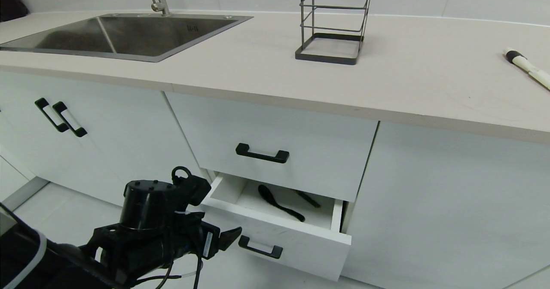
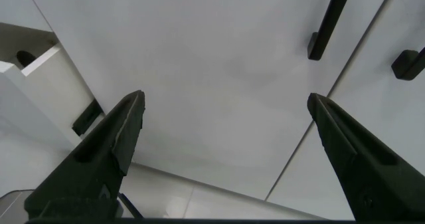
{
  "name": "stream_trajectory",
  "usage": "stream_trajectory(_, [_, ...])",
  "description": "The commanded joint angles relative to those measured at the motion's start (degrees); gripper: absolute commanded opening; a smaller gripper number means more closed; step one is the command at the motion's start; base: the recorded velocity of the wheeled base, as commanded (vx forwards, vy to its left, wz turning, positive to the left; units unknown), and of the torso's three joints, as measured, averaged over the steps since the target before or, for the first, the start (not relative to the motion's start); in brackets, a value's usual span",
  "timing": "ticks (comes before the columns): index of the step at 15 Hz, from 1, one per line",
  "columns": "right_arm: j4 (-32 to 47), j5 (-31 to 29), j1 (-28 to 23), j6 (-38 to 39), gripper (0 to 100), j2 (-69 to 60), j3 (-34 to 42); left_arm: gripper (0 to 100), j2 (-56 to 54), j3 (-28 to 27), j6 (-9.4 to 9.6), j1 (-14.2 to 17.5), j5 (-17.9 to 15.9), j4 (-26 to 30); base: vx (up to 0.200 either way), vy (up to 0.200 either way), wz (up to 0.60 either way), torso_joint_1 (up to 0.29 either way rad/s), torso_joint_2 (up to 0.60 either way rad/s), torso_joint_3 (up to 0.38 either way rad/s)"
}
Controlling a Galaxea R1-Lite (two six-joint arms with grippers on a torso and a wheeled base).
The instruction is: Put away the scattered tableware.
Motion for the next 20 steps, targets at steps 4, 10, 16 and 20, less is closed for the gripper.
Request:
stream_trajectory(4, [-0.02,0.01,0.00,-0.01,100,0.07,0.00,100,3.03,-4.58,0.01,0.07,0.01,-0.12,0.000,0.000,0.00,0.000,0.00,0.000])
stream_trajectory(10, [-0.02,0.01,0.00,-0.01,100,0.07,0.00,100,5.75,-9.95,-0.17,0.33,0.01,-0.12,0.000,0.000,0.00,0.000,0.00,0.000])
stream_trajectory(16, [-0.02,0.01,0.00,-0.01,100,0.07,0.00,100,5.58,-12.32,-0.17,0.51,0.01,-0.20,0.000,0.000,0.00,0.000,0.00,0.000])
stream_trajectory(20, [-0.02,0.01,0.00,-0.01,100,0.07,0.00,100,2.94,-9.68,-0.08,0.42,0.01,-2.23,0.000,0.000,0.00,0.000,0.00,0.000])
